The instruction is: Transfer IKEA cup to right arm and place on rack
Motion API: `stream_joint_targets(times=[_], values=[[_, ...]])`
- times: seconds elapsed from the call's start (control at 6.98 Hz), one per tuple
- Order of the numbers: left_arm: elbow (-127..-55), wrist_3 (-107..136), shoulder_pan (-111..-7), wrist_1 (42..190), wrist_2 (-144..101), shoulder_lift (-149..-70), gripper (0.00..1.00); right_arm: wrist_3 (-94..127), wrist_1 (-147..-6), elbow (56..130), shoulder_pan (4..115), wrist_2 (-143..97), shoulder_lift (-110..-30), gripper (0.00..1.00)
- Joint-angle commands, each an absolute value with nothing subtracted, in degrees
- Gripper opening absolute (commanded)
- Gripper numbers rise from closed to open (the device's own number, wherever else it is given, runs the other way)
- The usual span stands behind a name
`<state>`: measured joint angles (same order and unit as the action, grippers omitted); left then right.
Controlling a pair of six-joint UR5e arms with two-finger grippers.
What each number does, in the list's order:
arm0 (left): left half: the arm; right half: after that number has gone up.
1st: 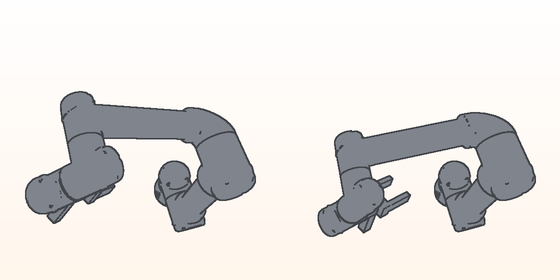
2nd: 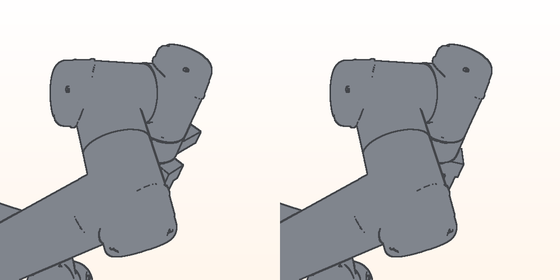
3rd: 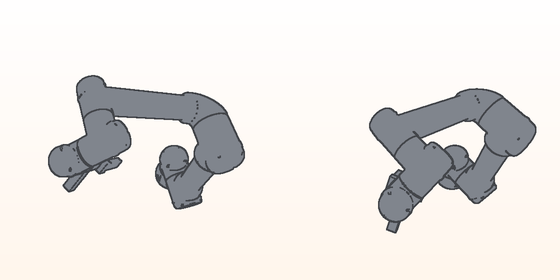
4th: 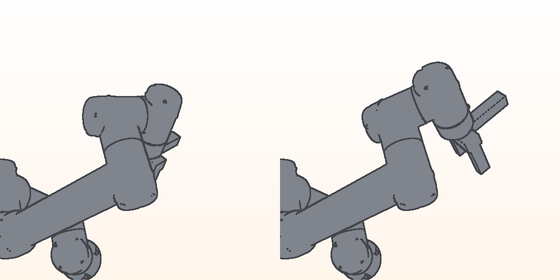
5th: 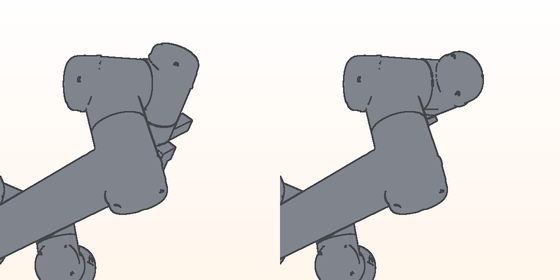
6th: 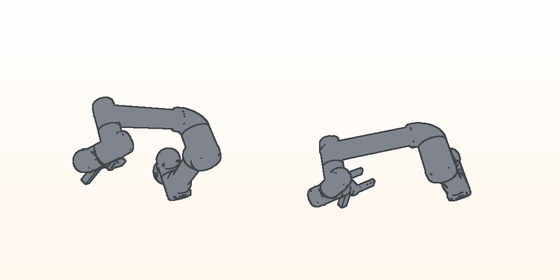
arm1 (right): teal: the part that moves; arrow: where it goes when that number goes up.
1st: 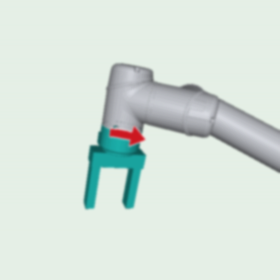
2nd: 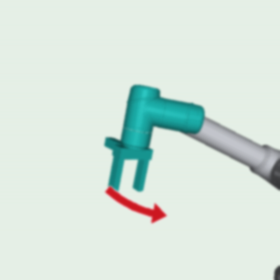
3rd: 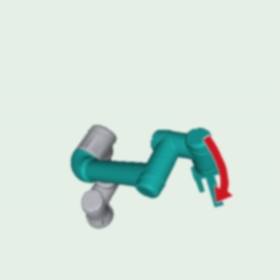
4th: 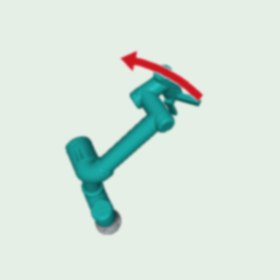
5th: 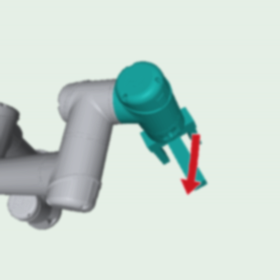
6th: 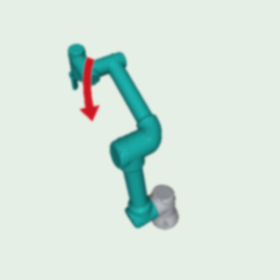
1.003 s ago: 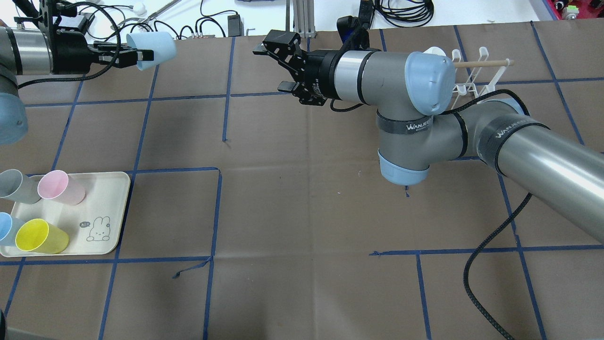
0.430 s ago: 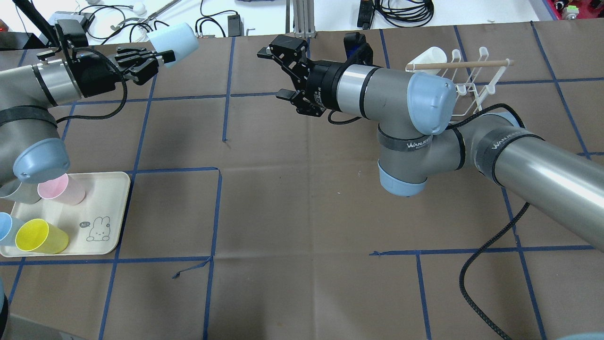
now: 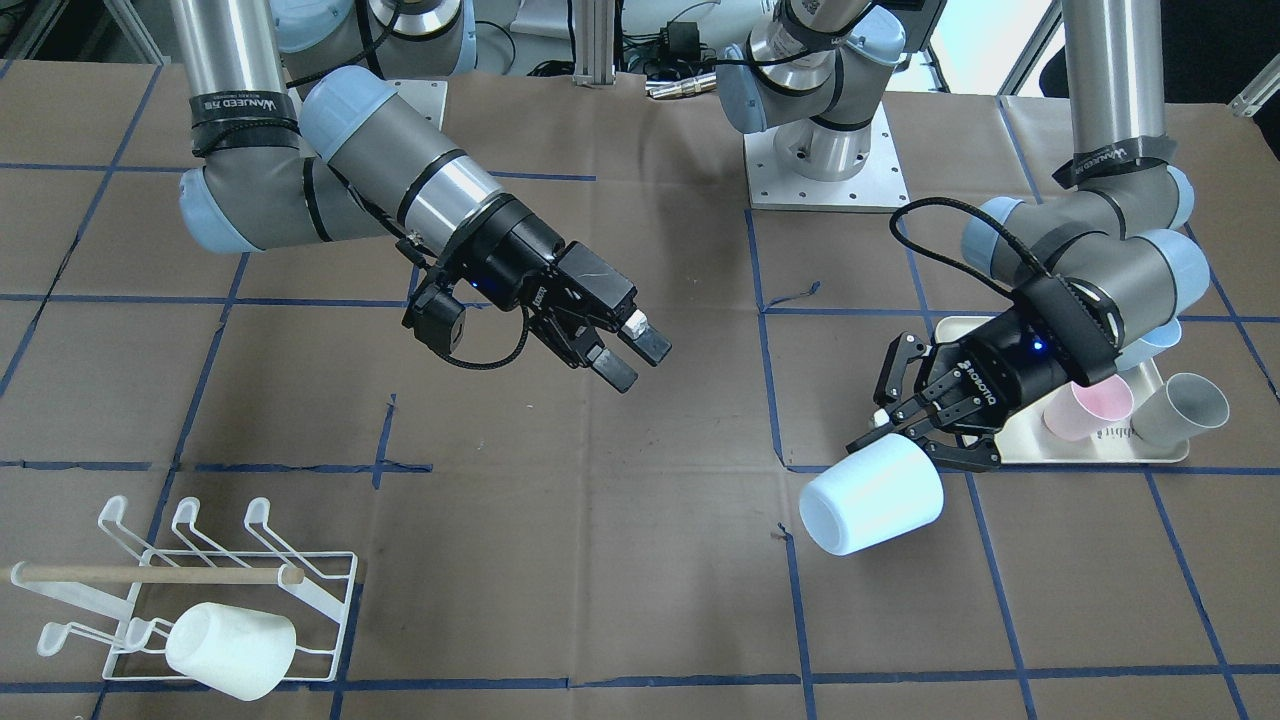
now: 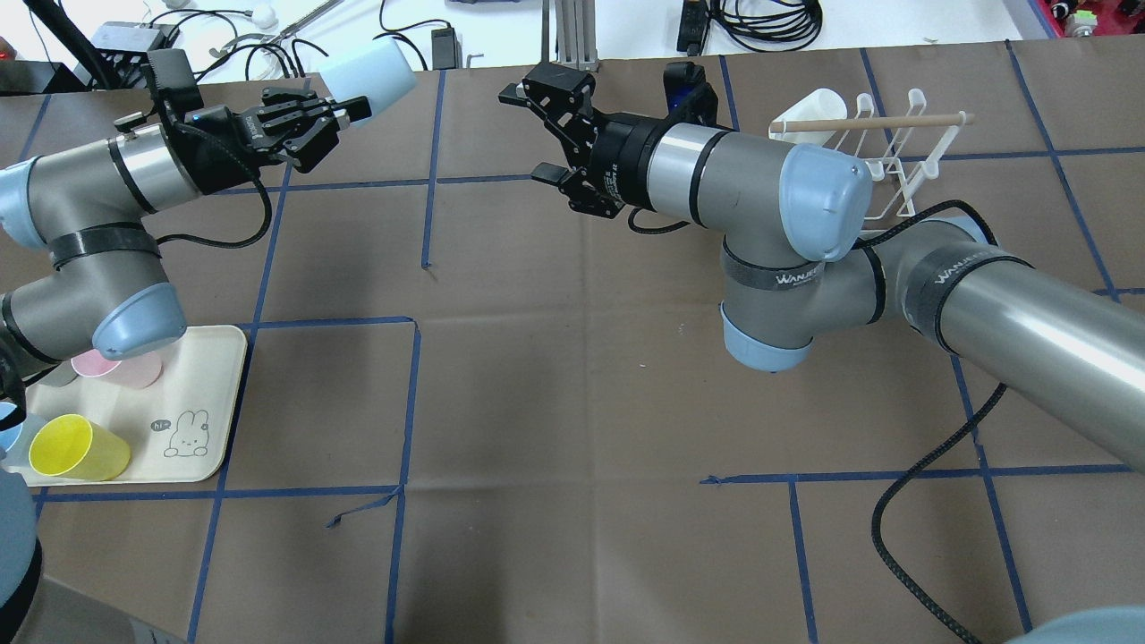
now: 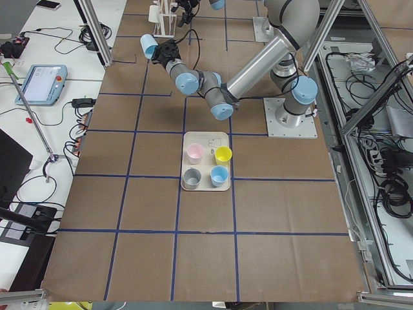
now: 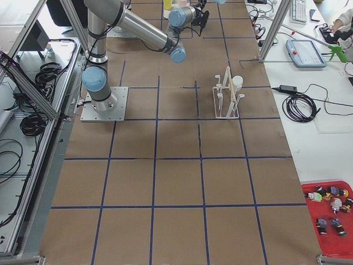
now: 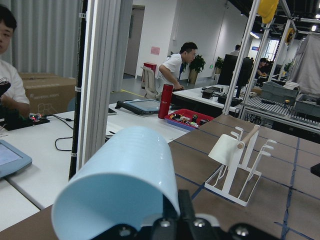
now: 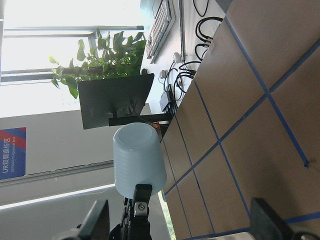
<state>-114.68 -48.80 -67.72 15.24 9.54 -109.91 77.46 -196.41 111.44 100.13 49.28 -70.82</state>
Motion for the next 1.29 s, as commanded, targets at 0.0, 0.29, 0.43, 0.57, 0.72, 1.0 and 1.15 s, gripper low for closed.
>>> stream_joint_targets(times=[0.0,0.29,0.43,0.57,0.72,1.0,1.15], values=[[-118.46,-25.19,-69.17,-7.08,10.28,-110.91,0.00,77.61,-200.36,111.45,99.49,55.40,-70.66,0.98],[-119.44,-5.58,-69.26,-22.45,10.72,-110.30,0.00,85.04,-205.65,111.53,100.19,61.77,-70.75,0.99],[-121.79,-5.54,-70.13,-25.72,10.81,-110.22,0.00,86.73,-205.75,111.62,100.63,65.44,-71.01,0.99],[-123.73,-5.54,-70.92,-27.84,10.81,-110.04,0.00,89.18,-206.80,111.71,101.42,66.52,-71.10,0.99],[-123.66,-5.54,-71.28,-28.04,10.90,-109.95,0.00,89.82,-207.15,112.23,102.30,66.71,-70.84,0.99],[-123.84,-5.54,-76.17,-28.21,16.12,-108.91,0.00,89.91,-207.25,112.06,104.32,69.15,-69.18,0.99],[-123.84,-5.71,-77.25,-28.04,17.30,-108.90,0.00,89.91,-208.12,111.63,105.37,71.52,-68.47,0.99]])
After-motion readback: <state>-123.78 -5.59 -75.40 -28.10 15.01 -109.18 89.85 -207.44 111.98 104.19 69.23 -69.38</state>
